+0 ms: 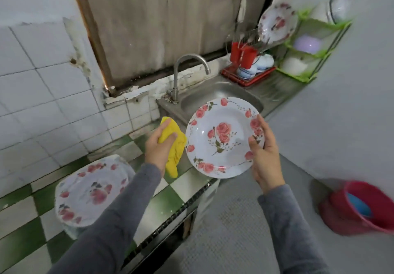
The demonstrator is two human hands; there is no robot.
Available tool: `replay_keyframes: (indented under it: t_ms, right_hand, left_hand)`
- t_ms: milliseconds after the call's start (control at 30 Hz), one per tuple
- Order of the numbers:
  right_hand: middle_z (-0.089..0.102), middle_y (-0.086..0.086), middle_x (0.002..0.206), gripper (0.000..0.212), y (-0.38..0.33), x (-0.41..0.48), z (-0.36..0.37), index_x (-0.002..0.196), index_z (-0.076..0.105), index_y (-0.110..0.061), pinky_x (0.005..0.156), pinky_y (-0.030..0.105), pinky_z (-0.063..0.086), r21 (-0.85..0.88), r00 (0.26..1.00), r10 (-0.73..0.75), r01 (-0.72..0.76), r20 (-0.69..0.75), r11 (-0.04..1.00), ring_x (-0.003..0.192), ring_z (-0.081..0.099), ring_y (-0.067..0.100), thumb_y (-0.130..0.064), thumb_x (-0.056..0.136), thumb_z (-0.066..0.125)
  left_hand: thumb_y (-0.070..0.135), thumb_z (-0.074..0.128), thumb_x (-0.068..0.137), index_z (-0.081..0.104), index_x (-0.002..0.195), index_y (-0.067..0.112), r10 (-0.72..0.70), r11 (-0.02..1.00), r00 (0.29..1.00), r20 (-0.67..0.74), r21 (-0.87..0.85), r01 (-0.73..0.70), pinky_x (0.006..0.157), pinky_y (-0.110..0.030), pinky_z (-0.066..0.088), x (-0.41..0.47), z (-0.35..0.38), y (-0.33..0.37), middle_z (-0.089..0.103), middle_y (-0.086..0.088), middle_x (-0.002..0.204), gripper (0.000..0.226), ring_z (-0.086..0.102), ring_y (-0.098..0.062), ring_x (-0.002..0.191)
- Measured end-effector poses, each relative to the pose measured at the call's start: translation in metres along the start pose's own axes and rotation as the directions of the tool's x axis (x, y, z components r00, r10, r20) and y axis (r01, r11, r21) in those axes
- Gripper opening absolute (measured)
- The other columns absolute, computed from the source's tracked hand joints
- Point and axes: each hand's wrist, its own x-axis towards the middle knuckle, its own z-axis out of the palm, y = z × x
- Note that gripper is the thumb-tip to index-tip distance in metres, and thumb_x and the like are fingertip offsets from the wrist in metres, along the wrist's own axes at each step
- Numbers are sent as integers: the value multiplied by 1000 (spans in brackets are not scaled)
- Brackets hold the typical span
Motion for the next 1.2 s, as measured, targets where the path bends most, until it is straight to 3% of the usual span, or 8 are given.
replay_keyframes:
  t_ms: [167,367,667,800,867,1000,1100,1200]
  right_hand:
    - [57,-13,136,57,-35,25,-112,126,57,-45,93,27,54,-12,993,-44,43,-105,999,126,57,12,6,101,45]
    - [53,-6,144,53,-65,53,-217,130,54,-43,101,45,51,-30,974,-69,64,-217,997,113,62,6,2,103,46]
    - [60,-11,136,50,-78,139,-295,119,60,-52,104,50,51,-28,946,-69,64,-318,998,124,59,16,-5,103,50]
    - [58,-16,132,47,-85,208,-316,128,56,-42,104,48,51,-73,943,-115,97,-311,993,123,57,11,-3,103,48]
    - [58,-18,131,47,-90,249,-320,129,55,-40,104,43,51,-91,945,-152,131,-288,987,121,58,6,-2,103,48]
    - [58,-16,134,48,-100,332,-323,130,55,-41,103,41,52,-134,949,-189,159,-251,978,122,58,6,-3,103,48]
    - [58,-17,135,47,-109,390,-322,133,55,-37,104,37,52,-163,951,-234,204,-200,965,123,57,4,-2,102,47]
    - [58,-14,136,49,-112,442,-321,135,55,-34,105,35,50,-175,948,-271,242,-168,954,125,56,5,1,102,46]
  left_hand:
    - [13,70,91,68,108,52,-11,1000,988,156,-19,15,104,-43,50,-19,129,-25,59,5,138,42,60,-15,121]
    - [12,70,91,63,111,53,-12,999,966,257,-30,20,98,-37,53,-39,253,-40,57,4,139,45,62,-14,116]
    - [11,70,91,66,108,52,-2,999,948,320,-40,15,103,-42,51,8,382,-61,57,4,140,45,60,-13,121]
    - [12,71,89,70,101,55,5,998,956,293,-63,14,104,-44,50,56,440,-64,61,5,136,45,61,-15,120]
    - [11,70,90,68,109,52,22,997,959,284,-71,-1,102,-38,51,85,470,-63,60,5,136,45,61,-12,118]
    - [8,67,93,63,129,37,57,996,971,233,-87,-38,78,-16,53,142,527,-53,65,8,122,46,64,-4,101]
    - [12,68,91,67,112,51,72,995,968,238,-80,-54,99,-34,52,182,562,-45,63,2,132,44,61,-16,118]
    - [13,68,92,68,106,53,77,995,975,210,-73,-63,105,-45,49,215,592,-40,62,-3,135,43,60,-21,121]
